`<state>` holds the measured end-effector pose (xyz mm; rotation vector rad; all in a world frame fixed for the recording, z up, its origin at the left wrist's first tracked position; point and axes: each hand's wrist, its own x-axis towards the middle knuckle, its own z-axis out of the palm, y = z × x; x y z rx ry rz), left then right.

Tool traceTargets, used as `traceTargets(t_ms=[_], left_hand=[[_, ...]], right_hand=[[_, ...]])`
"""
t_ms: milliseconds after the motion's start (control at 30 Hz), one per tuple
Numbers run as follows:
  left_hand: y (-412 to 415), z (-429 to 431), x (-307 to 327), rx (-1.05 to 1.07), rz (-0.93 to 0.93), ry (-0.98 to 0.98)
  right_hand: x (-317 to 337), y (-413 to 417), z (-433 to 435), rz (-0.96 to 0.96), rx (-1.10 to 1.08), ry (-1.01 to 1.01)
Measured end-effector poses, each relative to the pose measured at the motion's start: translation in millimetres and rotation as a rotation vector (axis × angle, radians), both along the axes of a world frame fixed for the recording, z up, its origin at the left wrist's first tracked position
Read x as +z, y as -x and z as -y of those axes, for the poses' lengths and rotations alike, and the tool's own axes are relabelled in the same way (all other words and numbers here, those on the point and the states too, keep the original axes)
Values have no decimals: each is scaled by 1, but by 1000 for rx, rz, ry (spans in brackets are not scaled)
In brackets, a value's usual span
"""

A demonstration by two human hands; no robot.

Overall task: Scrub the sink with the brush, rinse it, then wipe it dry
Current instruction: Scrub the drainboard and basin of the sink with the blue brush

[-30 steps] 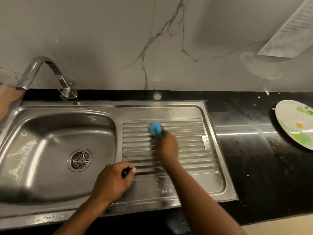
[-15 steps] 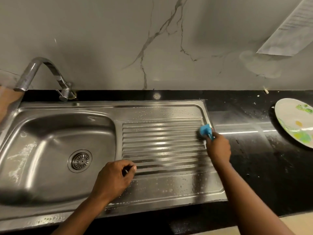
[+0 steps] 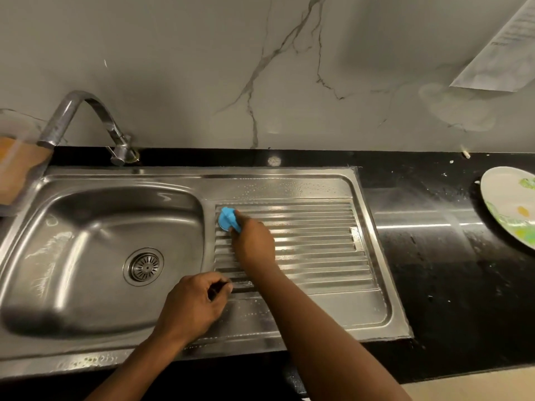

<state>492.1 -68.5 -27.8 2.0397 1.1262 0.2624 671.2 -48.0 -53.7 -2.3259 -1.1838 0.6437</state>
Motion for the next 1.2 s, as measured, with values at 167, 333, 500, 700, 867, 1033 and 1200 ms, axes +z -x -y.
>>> traceTargets(t_ms=[167, 333, 500, 700, 867, 1033, 1200], left_hand=[[9, -5, 0, 25, 35, 2], [25, -7, -6, 62, 8, 13], [34, -6, -8, 81, -7, 19], [46, -8, -3, 126, -8, 26], [70, -13, -2, 210, -12, 21], [92, -24, -8, 147, -39, 40], [101, -49, -7, 93, -58, 8]], right_hand=[[6, -74, 24, 33, -86, 29], [28, -171, 100, 79, -443, 33], [16, -163, 77, 64, -500, 0], [-4, -27, -19, 7, -148, -38], [3, 14, -76, 56, 18, 7], [7, 25, -72, 98, 34, 54], [12, 68, 2, 139, 50, 126]])
